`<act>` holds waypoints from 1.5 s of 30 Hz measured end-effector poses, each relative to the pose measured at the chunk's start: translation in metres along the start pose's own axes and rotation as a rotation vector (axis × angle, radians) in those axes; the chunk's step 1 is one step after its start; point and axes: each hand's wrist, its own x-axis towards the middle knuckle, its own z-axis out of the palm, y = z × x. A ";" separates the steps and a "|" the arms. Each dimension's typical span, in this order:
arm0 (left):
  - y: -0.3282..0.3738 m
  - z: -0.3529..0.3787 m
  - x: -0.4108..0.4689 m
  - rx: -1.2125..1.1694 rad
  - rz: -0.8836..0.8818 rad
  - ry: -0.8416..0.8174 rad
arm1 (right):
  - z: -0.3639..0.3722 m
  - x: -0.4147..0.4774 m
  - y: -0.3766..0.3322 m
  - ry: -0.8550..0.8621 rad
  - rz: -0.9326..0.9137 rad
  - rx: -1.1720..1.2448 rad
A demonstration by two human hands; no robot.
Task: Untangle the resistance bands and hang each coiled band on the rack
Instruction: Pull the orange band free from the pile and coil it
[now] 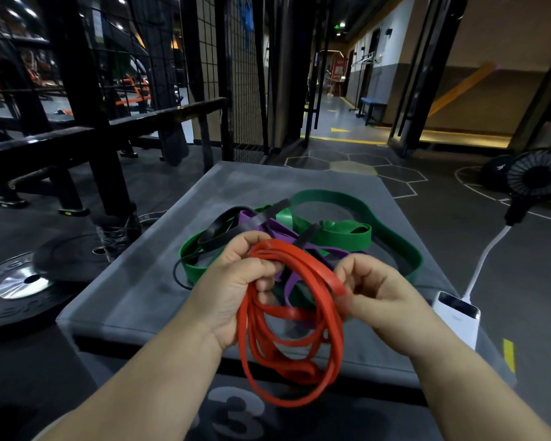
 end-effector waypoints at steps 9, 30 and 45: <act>-0.009 0.007 -0.001 0.201 0.266 0.284 | 0.023 0.003 0.005 0.535 -0.237 -1.030; 0.003 0.001 0.005 -0.080 0.086 0.327 | 0.007 -0.001 0.013 -0.244 0.083 0.511; -0.001 0.000 0.004 0.040 0.263 0.346 | 0.026 0.003 0.005 0.556 0.044 -0.303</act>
